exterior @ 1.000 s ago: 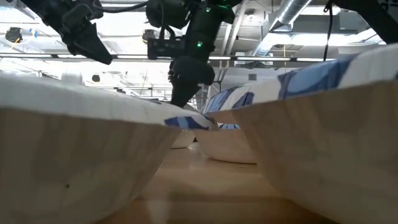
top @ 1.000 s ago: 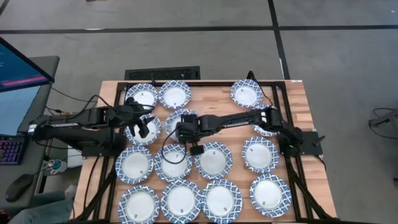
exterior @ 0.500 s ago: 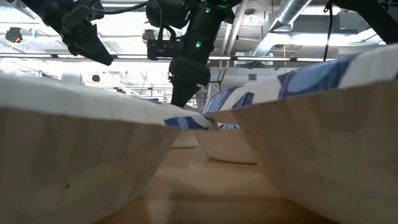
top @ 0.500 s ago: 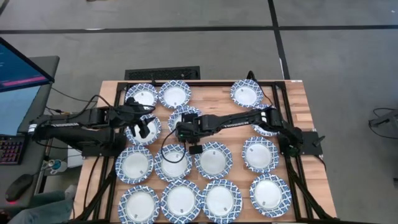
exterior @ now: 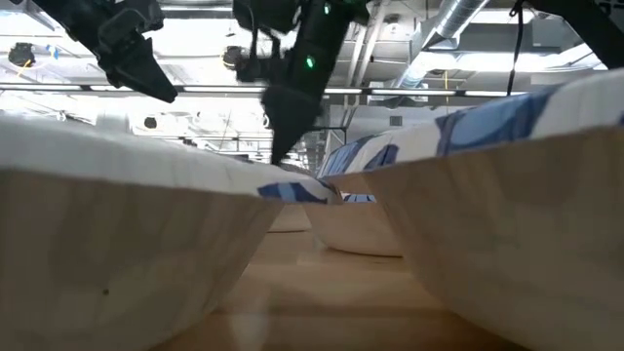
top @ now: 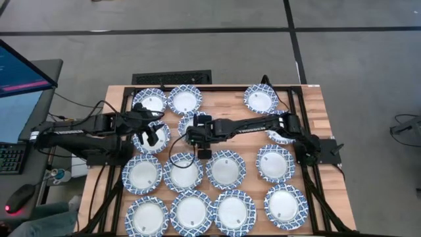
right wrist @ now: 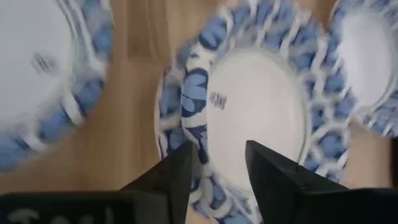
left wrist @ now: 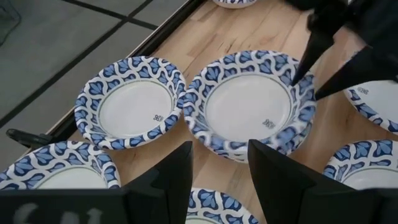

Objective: Nest bowls inside each other
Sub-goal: Stack the blue bowl on top of the blue bowls

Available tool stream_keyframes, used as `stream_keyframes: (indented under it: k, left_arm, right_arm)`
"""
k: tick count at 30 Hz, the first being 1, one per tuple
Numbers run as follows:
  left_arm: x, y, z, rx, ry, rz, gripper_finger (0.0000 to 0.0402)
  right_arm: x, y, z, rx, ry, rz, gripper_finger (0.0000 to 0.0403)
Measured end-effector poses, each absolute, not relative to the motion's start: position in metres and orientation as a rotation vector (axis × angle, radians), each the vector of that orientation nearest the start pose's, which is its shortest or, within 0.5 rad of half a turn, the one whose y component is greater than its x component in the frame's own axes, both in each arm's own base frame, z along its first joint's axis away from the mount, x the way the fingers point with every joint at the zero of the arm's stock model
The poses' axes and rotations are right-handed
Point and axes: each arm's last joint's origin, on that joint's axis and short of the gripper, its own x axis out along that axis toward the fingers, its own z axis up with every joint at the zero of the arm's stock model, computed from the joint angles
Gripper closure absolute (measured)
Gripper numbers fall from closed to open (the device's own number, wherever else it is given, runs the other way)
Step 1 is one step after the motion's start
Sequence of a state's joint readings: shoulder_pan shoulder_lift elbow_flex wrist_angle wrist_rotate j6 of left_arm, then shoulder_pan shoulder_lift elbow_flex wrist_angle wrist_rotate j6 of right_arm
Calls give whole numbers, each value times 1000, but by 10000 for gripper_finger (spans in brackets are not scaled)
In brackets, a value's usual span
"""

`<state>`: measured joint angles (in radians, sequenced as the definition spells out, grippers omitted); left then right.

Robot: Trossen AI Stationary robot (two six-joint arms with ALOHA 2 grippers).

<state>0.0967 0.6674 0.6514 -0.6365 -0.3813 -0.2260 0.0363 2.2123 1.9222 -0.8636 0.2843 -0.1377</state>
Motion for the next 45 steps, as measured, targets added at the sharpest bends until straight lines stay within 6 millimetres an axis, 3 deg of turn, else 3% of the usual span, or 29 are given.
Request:
stream_keyframes:
  k: [9,15,22,30,36,45]
  left_arm:
    - [133,24,266,-127,588,533,255]
    - [133,24,266,-137,585,535,255]
    - [132,24,266,-151,581,540,255]
    - [135,24,269,-167,544,531,255]
    - [138,24,273,-164,490,523,255]
    - [138,24,274,-162,478,524,255]
  right_arm:
    - [469,3,220,-170,1164,-53,298]
    - [471,-2,220,-177,1149,-115,308]
    - [468,-25,219,13,1170,-152,312]
    - [462,-51,217,216,1201,-202,393]
    - [457,-60,204,296,1297,-211,391]
    - [461,-60,203,299,1263,-200,397]
